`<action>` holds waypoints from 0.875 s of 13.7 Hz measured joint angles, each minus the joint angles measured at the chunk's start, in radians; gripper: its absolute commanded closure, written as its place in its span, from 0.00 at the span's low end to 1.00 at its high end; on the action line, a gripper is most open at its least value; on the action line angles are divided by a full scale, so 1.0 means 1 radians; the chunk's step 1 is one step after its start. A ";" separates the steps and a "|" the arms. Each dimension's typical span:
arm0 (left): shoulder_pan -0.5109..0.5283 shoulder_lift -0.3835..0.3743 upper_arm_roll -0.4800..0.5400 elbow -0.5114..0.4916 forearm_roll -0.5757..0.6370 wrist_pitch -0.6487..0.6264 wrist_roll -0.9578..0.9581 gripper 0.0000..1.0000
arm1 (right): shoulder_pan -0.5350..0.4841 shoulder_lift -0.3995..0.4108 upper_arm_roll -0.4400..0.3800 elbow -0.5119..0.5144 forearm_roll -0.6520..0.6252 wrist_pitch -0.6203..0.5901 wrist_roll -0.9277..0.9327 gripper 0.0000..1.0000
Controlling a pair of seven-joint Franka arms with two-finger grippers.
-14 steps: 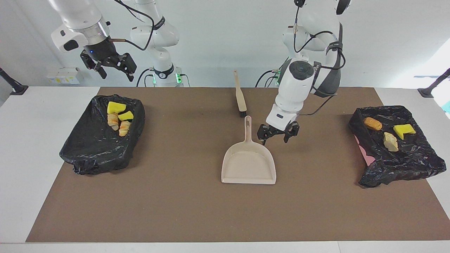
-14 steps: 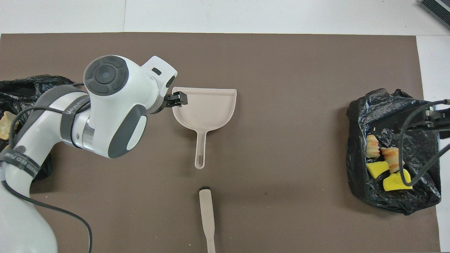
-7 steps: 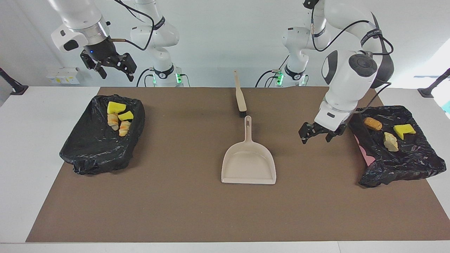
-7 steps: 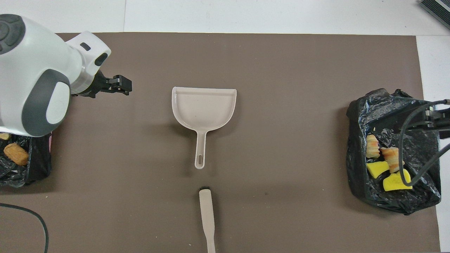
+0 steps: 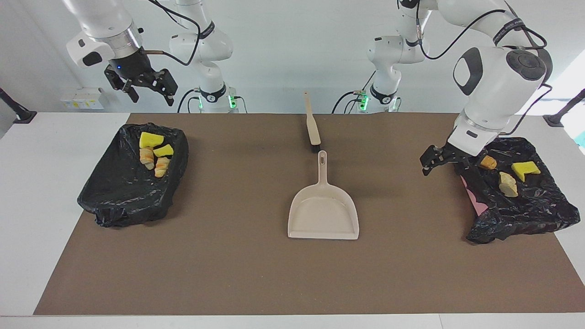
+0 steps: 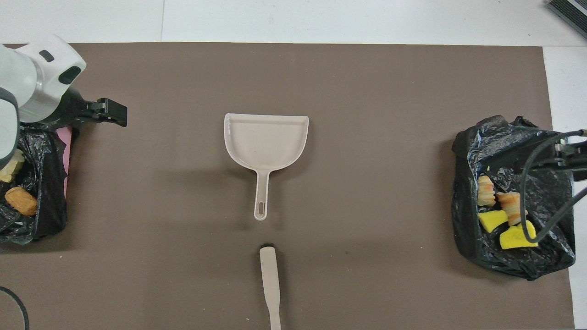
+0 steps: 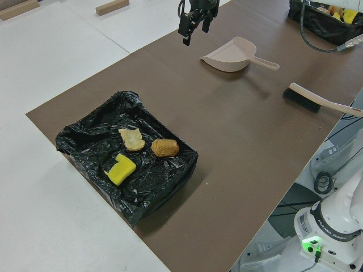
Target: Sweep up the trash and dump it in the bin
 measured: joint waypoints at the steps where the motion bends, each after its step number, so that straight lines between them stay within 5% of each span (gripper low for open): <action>1: 0.003 -0.009 0.000 -0.004 0.000 -0.007 0.006 0.00 | 0.000 0.000 0.000 0.000 0.000 0.000 0.000 0.00; 12: 0.006 -0.144 0.019 -0.022 0.001 -0.186 0.012 0.00 | 0.000 0.000 -0.001 0.000 0.000 0.000 0.000 0.00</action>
